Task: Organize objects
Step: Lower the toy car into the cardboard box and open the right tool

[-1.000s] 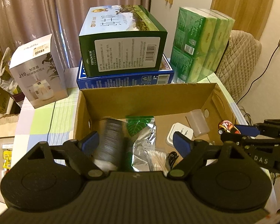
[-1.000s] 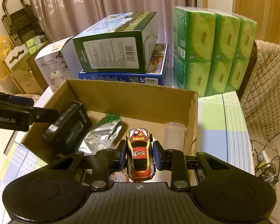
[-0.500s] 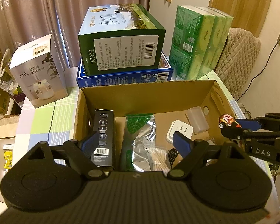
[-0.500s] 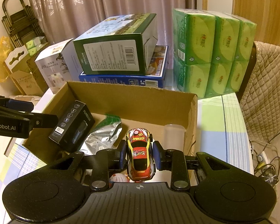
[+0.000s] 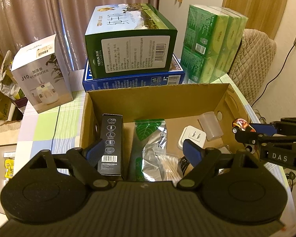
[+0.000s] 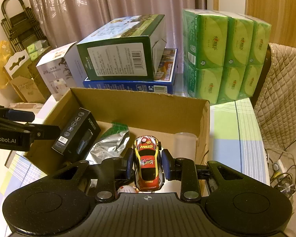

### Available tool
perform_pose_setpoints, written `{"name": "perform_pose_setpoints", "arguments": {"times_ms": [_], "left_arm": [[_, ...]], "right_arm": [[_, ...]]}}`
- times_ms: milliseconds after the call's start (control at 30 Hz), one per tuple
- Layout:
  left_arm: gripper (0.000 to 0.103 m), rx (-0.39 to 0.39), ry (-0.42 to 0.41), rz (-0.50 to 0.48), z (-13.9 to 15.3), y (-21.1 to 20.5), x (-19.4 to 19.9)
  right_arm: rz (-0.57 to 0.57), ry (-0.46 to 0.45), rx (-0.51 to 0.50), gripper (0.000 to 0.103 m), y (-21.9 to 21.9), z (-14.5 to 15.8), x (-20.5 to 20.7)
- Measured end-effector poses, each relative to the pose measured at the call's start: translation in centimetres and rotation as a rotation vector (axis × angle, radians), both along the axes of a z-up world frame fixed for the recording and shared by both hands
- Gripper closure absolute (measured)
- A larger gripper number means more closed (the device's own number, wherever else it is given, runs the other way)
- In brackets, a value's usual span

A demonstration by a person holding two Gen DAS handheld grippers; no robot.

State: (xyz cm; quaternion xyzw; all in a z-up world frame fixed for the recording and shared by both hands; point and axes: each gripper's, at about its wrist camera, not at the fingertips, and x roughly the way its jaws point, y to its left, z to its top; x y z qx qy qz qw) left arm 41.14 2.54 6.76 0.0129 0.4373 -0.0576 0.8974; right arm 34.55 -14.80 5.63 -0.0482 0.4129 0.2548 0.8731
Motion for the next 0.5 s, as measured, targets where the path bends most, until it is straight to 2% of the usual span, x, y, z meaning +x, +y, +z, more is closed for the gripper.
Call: {"name": "perform_pose_setpoints", "arguments": {"times_ms": [300,400,467,500], "left_arm": [[0.019,0.001,-0.001,0.002,-0.11,0.21,-0.03],[0.018,0.002,-0.002,0.004,-0.09,0.22,-0.07],[0.017,0.003,-0.003,0.005,-0.05,0.23,-0.12],[0.015,0.005,-0.004,0.006,-0.05,0.25,-0.16]], "right_arm": [[-0.006,0.004,0.017,0.076,0.06,-0.03,0.13],[0.004,0.004,0.066,0.075,-0.04,-0.05,0.35],[-0.021,0.006,0.109,0.055,-0.46,-0.08,0.66],[-0.036,0.0,0.126,0.041,-0.73,-0.04,0.74]]}}
